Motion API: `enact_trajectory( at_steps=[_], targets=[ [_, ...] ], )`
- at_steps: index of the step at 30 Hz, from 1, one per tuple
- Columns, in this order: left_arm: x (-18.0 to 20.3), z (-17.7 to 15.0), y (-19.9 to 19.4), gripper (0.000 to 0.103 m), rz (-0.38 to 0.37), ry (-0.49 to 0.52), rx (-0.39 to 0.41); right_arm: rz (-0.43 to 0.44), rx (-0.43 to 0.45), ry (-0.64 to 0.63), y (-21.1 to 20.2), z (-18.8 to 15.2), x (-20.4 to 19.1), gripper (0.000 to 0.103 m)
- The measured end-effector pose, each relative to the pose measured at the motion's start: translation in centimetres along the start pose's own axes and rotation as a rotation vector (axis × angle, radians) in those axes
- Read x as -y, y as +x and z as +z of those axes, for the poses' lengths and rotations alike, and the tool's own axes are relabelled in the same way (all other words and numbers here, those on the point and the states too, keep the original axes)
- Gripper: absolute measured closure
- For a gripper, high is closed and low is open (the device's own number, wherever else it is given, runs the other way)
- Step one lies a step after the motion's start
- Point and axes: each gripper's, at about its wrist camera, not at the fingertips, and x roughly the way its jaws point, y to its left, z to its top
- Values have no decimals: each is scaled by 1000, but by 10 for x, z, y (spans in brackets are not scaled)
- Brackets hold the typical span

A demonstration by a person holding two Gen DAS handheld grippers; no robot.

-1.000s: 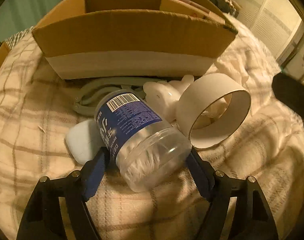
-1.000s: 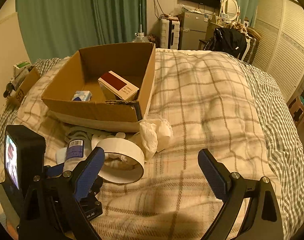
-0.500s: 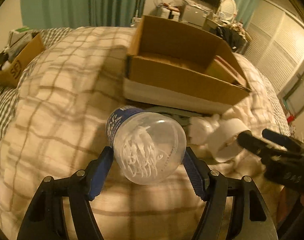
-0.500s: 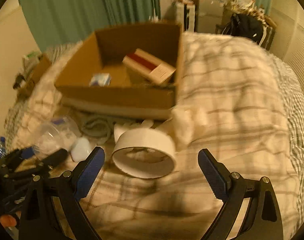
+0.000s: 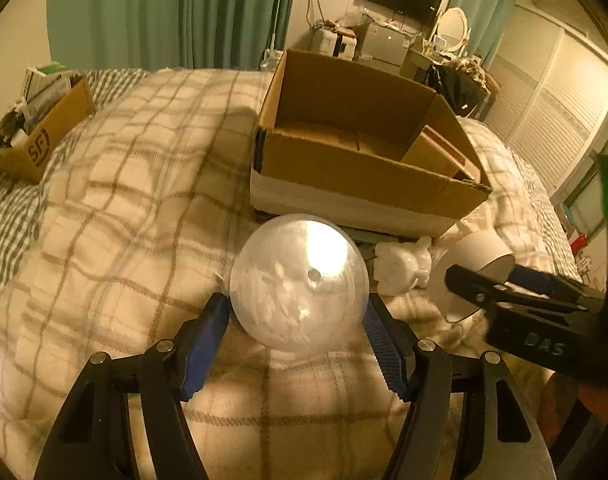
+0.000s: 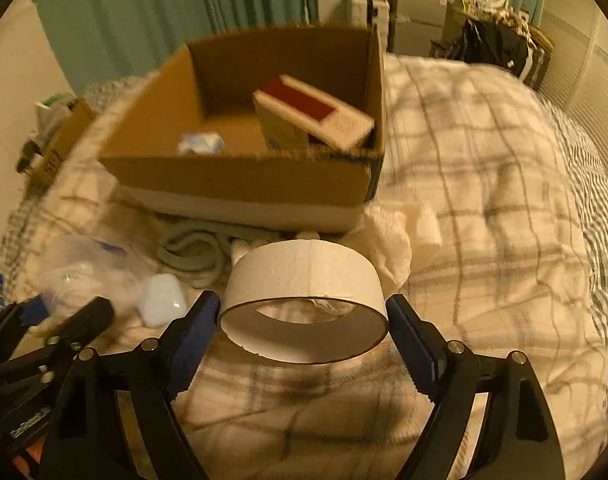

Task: Organize objects
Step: 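Lift the bottle with the left tool while the right tool grasps the white tape roll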

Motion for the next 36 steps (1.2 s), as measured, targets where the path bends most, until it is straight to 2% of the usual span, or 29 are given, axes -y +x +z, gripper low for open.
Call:
enact_trajectory(
  at_steps=[5, 15, 19, 24, 27, 30, 36],
  targets=[
    [3, 3, -13, 36, 3, 9, 24, 11, 90, -17, -30, 2, -3, 19],
    [6, 30, -36, 38, -31, 17, 74, 47, 174, -37, -67, 23, 0, 19],
    [13, 58, -48, 38, -32, 37, 123, 61, 214, -51, -83, 48, 2, 19],
    [23, 105, -49, 38, -56, 48, 172, 71, 273, -70, -97, 101, 2, 19],
    [31, 138, -38, 38, -37, 76, 210, 57, 296, -89, -93, 134, 0, 19],
    [33, 161, -17, 38, -34, 90, 213, 61, 298, -87, -76, 161, 1, 19],
    [34, 183, 35, 38, 0, 111, 176, 75, 254, -46, -22, 189, 9, 19]
  ],
)
